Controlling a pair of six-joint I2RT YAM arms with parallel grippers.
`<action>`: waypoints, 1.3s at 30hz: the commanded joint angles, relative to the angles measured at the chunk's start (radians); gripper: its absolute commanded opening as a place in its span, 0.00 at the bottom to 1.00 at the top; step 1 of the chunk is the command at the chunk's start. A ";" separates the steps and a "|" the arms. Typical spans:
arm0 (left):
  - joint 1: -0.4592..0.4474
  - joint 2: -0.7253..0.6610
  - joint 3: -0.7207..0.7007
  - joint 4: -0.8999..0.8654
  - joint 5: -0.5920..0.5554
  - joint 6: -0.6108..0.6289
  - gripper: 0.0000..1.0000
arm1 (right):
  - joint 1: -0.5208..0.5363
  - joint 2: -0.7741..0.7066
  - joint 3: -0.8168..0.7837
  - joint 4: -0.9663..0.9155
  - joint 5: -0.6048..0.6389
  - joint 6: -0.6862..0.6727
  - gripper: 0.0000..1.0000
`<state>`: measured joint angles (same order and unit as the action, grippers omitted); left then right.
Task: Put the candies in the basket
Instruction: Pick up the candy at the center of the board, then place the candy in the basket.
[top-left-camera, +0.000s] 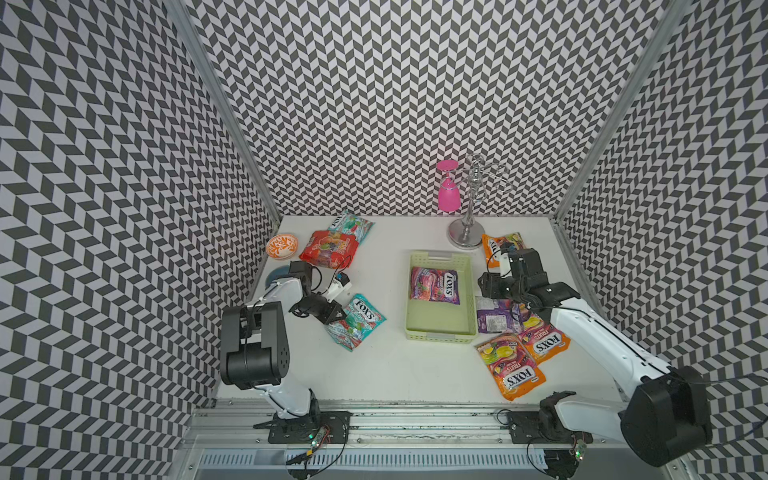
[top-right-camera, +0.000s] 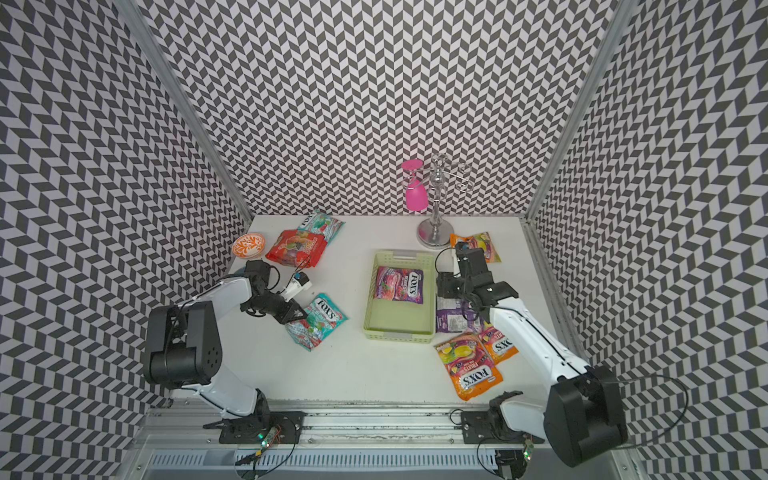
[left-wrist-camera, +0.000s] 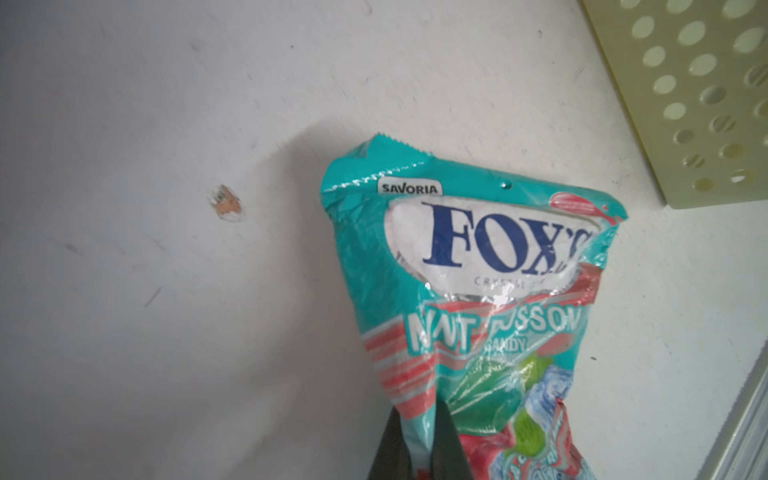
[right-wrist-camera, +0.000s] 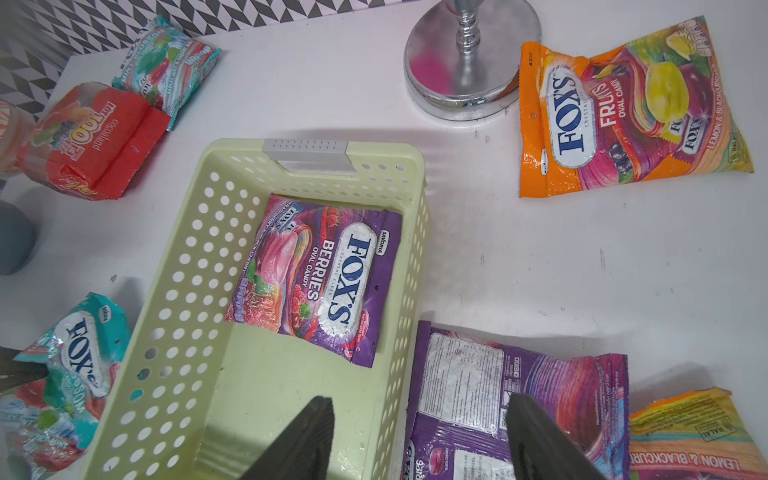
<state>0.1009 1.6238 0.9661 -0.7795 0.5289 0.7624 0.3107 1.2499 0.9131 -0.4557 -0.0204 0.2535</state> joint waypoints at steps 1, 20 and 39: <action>-0.047 -0.088 0.059 0.026 -0.052 0.011 0.00 | -0.007 -0.038 -0.011 0.006 0.011 -0.014 0.70; -0.429 -0.158 0.517 -0.137 0.019 0.057 0.00 | -0.011 -0.320 -0.181 0.143 0.131 -0.057 0.79; -0.722 0.160 0.690 -0.139 -0.055 0.123 0.00 | -0.012 -0.447 -0.270 0.210 0.112 -0.082 0.88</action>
<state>-0.6067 1.7706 1.6070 -0.9432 0.4755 0.8631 0.3042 0.8242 0.6529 -0.3031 0.0822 0.1825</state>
